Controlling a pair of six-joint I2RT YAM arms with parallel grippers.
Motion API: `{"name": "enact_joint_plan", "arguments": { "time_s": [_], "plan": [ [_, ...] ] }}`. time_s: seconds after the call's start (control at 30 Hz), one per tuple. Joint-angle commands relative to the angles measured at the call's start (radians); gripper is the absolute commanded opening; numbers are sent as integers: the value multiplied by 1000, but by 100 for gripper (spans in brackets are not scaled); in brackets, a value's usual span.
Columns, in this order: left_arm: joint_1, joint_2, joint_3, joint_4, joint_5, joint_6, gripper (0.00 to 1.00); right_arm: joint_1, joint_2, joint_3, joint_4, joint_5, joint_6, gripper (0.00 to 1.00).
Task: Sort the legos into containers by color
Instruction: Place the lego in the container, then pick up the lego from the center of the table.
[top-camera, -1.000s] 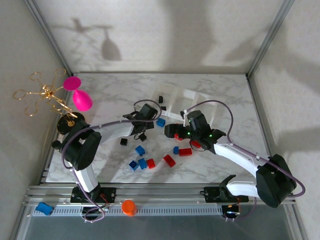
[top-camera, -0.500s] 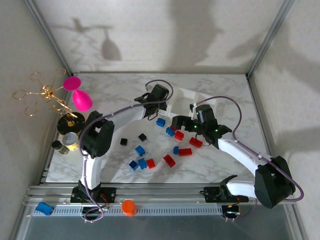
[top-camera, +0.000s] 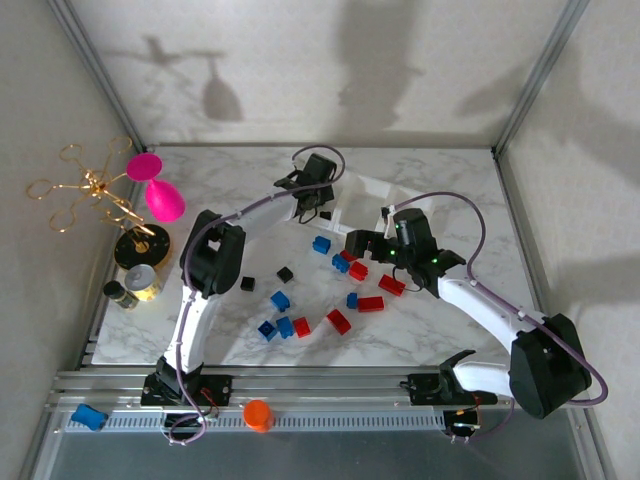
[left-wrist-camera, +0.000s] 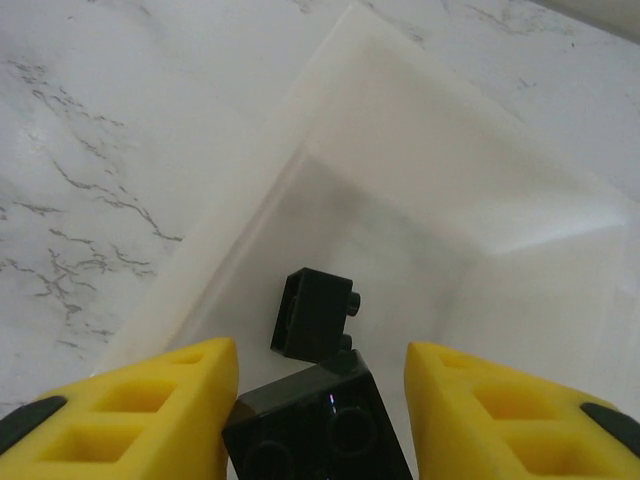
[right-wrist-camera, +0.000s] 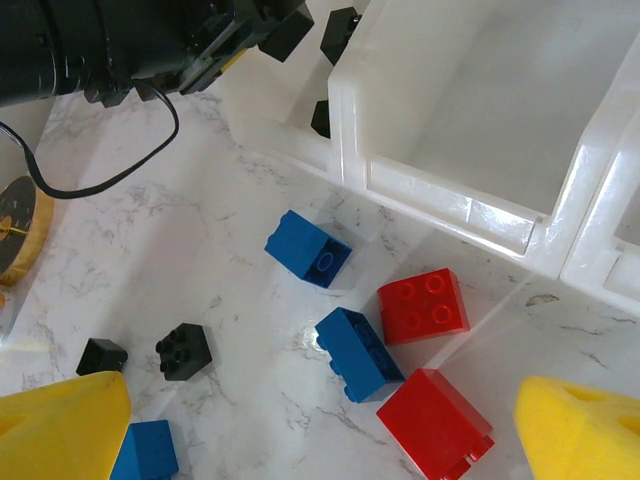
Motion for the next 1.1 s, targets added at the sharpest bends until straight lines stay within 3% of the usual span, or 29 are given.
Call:
{"name": "enact_joint_plan", "arguments": {
  "time_s": [0.0, 0.4, 0.67, 1.07],
  "plan": [
    [6, -3, 33, -48, 15, 16, 49, -5, -18, 3, 5, -21, -14, 99],
    [6, -131, -47, -28, 42, 12, 54, -4, -27, -10, 31, -64, -13, 99],
    [-3, -337, -308, 64, 75, 4, 54, -4, -25, -24, 39, -71, -13, 99],
    [-58, -627, -764, 11, -39, -48, 58, -3, -20, -42, 44, -54, 12, 99]
  ]
}}
